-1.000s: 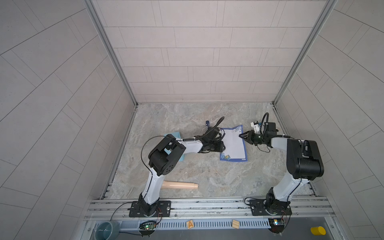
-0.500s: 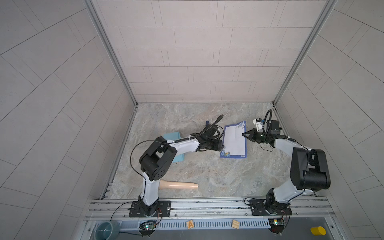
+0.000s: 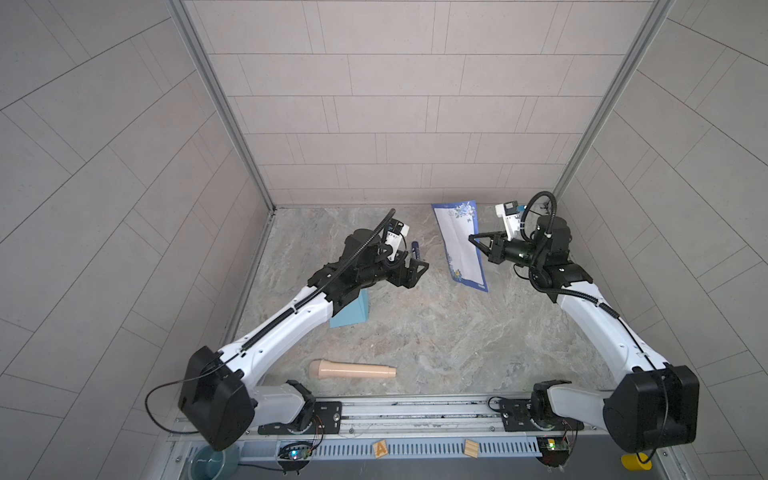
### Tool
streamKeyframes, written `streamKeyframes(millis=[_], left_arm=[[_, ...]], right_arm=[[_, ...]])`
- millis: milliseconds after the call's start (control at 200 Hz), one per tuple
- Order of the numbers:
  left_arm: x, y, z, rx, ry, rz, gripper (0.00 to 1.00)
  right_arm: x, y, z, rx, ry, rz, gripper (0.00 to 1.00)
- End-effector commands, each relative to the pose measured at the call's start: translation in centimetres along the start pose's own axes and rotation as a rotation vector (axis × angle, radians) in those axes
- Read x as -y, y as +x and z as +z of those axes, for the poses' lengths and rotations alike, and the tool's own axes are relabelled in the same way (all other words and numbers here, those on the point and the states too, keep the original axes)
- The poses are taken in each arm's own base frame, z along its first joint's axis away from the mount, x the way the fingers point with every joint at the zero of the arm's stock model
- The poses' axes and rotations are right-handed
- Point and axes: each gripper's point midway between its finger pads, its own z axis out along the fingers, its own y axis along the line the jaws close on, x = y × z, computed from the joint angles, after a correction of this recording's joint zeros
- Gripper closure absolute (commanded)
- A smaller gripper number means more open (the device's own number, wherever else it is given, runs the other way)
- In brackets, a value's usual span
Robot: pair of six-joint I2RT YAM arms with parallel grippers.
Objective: Place the letter into the envelope and seal it
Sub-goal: 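Lift the letter with both grippers and swing it toward the robot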
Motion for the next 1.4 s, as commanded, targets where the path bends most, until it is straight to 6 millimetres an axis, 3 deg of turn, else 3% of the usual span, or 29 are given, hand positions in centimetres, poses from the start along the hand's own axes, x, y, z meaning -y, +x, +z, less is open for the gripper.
streamKeyframes(millis=[0, 170, 430, 836, 1201, 1396], left_arm=[[1.3, 0.0, -2.8, -0.005, 0.013, 0.173, 0.03], [1.9, 0.0, -6.2, -0.017, -0.019, 0.338, 0.0], [2.6, 0.3, -8.5, -0.037, -0.018, 0.469, 0.0], [4.5, 1.1, -8.5, -0.021, 0.103, 0.592, 0.02], [4.7, 2.5, -7.9, 0.005, 0.144, 0.675, 0.07], [4.6, 3.2, -7.1, -0.019, 0.167, 0.667, 0.18]], right_arm=[[-3.7, 0.8, 0.0, -0.077, -0.08, -0.2, 1.0], [-6.4, 1.8, -0.1, -0.109, -0.169, -0.339, 1.0], [-7.3, 5.0, -0.9, -0.193, -0.187, -0.605, 1.0], [-8.7, 9.2, -1.0, -0.277, -0.262, -0.761, 1.0], [-11.0, 10.4, -0.7, -0.284, -0.331, -0.858, 1.0], [-12.0, 10.3, -0.9, -0.269, -0.351, -0.879, 1.0]])
